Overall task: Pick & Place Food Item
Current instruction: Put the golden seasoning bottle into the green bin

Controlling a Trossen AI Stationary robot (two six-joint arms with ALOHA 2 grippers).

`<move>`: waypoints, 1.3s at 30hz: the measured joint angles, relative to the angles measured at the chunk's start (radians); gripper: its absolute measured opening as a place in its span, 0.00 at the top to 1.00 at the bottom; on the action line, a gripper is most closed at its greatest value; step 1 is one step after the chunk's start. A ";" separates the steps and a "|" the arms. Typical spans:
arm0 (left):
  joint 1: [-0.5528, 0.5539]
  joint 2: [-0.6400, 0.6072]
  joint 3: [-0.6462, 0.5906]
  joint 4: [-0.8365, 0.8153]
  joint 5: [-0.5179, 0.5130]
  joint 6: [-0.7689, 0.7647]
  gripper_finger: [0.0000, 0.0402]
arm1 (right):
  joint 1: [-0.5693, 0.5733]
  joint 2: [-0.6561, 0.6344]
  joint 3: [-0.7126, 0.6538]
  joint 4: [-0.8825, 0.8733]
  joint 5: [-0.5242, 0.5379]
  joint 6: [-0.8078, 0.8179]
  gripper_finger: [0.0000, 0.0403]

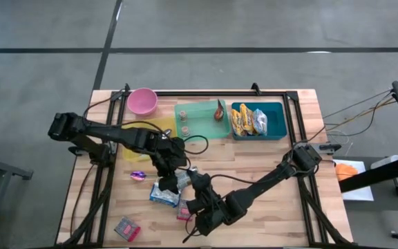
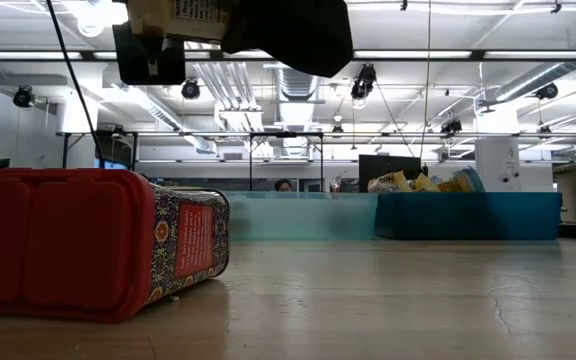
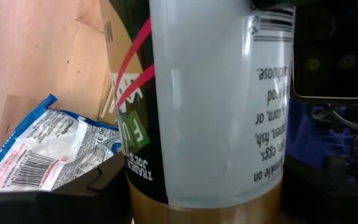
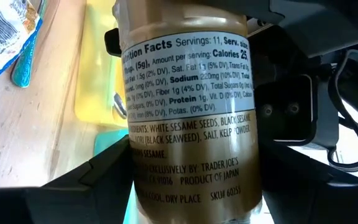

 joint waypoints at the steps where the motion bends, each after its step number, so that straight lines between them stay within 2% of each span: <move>1: 0.000 0.000 0.000 0.000 0.000 0.001 0.32 | 0.001 0.000 0.000 0.000 0.000 0.001 0.32; 4: 0.000 0.000 0.000 0.000 0.000 0.000 0.31 | 0.003 0.000 0.000 0.000 0.001 0.010 0.32; 9: -0.002 -0.001 0.000 -0.002 -0.004 0.006 0.11 | 0.005 0.000 0.000 0.001 0.003 0.112 0.32; 11: -0.002 -0.001 0.000 -0.008 -0.005 0.005 0.06 | 0.005 0.000 0.000 0.001 0.007 0.156 0.32; 15: -0.002 -0.002 0.000 -0.045 -0.018 0.007 0.04 | 0.007 0.000 0.000 -0.016 0.006 0.221 0.32; 19: -0.002 -0.030 0.000 -0.119 -0.076 0.039 0.03 | 0.008 0.000 0.000 -0.102 0.006 0.348 0.32; 21: -0.004 -0.062 0.000 -0.156 -0.124 0.051 0.03 | 0.010 0.000 0.000 -0.157 0.006 0.425 0.32; 24: -0.021 -0.121 0.000 -0.203 -0.254 0.064 0.03 | 0.011 0.000 0.000 -0.233 -0.001 0.538 0.32; 30: -0.115 -0.213 0.000 -0.357 -0.666 0.078 0.03 | 0.011 0.000 0.000 -0.255 -0.006 0.683 0.32; 32: -0.154 -0.219 -0.006 -0.426 -0.761 0.075 0.03 | 0.012 0.000 0.000 -0.255 -0.019 0.741 0.32; 35: -0.195 -0.217 -0.025 -0.492 -0.791 0.047 0.03 | 0.012 -0.004 0.000 -0.259 -0.071 0.830 0.32; 39: -0.216 -0.214 -0.068 -0.472 -0.791 0.072 0.03 | 0.008 -0.011 0.000 -0.262 -0.142 0.928 0.32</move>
